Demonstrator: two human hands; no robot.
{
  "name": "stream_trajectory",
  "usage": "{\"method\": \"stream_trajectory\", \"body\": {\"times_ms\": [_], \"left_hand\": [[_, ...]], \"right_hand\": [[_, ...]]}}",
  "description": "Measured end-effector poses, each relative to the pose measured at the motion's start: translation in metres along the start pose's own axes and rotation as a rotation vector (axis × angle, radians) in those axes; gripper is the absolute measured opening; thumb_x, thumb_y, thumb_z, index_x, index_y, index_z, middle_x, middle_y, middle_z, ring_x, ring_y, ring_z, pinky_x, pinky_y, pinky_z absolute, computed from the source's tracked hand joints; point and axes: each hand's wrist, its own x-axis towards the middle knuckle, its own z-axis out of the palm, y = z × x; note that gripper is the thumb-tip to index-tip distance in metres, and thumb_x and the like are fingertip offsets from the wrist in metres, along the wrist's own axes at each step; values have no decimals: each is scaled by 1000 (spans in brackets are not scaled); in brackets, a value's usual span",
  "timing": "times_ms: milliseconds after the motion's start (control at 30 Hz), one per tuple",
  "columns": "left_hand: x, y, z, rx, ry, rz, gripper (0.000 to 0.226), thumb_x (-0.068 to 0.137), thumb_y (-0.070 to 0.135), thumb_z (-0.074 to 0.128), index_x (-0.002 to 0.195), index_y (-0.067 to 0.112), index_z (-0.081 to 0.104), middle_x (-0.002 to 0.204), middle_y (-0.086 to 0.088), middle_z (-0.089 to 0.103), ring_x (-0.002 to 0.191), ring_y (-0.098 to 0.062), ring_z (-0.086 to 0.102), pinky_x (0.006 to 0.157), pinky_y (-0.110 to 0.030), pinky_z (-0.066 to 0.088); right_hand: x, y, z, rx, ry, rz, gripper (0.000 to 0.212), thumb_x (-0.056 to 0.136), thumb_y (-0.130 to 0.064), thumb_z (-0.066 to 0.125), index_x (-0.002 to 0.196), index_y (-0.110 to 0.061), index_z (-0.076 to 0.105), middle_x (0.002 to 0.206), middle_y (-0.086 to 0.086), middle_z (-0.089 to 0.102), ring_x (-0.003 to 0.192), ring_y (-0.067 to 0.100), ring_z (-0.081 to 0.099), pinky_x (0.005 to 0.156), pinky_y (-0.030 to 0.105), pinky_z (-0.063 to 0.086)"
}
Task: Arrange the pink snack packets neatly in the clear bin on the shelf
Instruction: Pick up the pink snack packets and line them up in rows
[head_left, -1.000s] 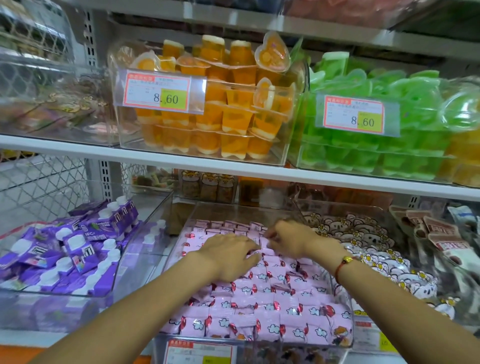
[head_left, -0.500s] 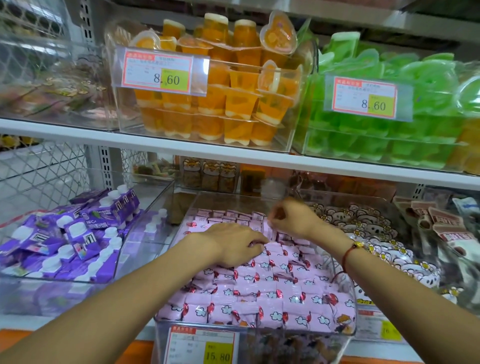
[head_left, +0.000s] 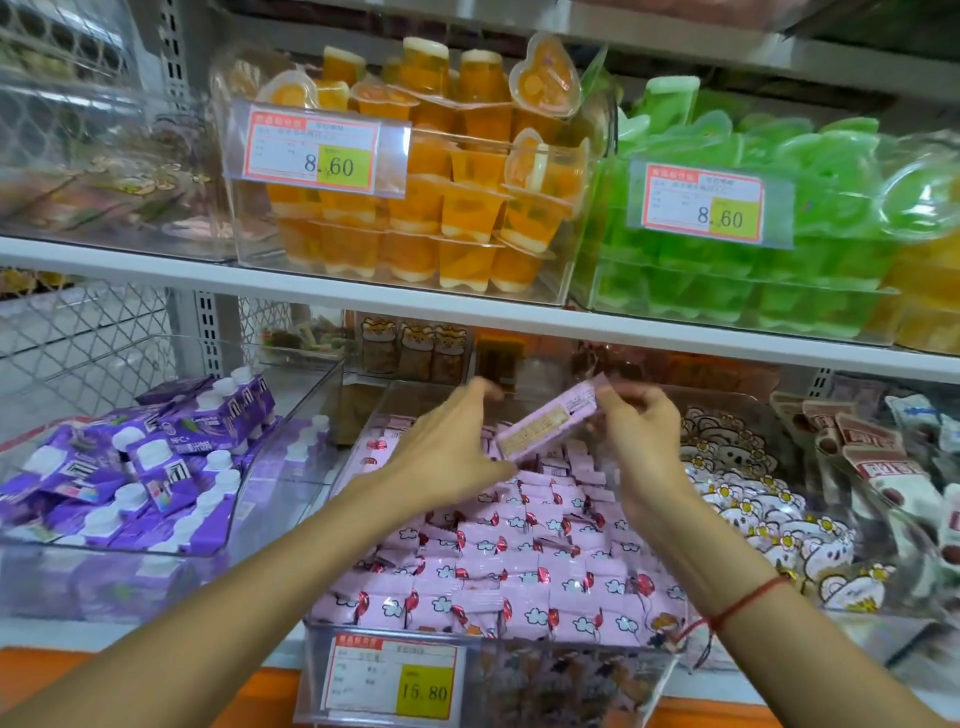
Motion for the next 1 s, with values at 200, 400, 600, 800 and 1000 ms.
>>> {"method": "stream_trajectory", "body": {"times_ms": [200, 400, 600, 800, 1000], "left_hand": [[0, 2, -17, -303, 42, 221, 35, 81, 26, 72, 112, 30, 56, 112, 11, 63, 96, -5, 62, 81, -30, 54], [2, -1, -27, -1022, -326, -360, 15, 93, 28, 55, 99, 27, 69, 89, -2, 75, 73, -9, 69, 61, -21, 56], [4, 1, -23, -982, -343, -437, 17, 93, 32, 56, 101, 23, 68, 75, 6, 73, 64, -4, 67, 51, -17, 51], [6, 5, -16, -712, -249, -420, 32, 84, 45, 64, 96, 17, 71, 73, 1, 67, 64, -11, 59, 49, -20, 43], [12, 1, -7, -771, -159, -356, 46, 92, 55, 44, 108, 17, 65, 93, -3, 74, 77, -11, 70, 76, -30, 58]], "right_hand": [[-10, -5, -5, 190, -134, 169, 17, 94, -8, 54, 106, 3, 58, 96, 15, 68, 76, 15, 65, 65, 19, 57], [-10, -8, -12, 23, -185, 125, 20, 92, -28, 57, 101, -10, 55, 93, 10, 69, 82, 21, 64, 72, 26, 55], [-11, -2, -13, -372, -226, -165, 43, 89, -35, 59, 128, -19, 48, 115, 3, 62, 108, 19, 58, 98, 41, 45], [-13, -1, -16, -1105, -533, -752, 36, 95, -39, 47, 130, -33, 53, 129, -10, 52, 123, 12, 32, 98, 30, 17], [1, -9, -28, -1120, -473, -814, 35, 84, -45, 64, 114, -28, 61, 89, -16, 57, 85, 7, 45, 70, 28, 40]]}}
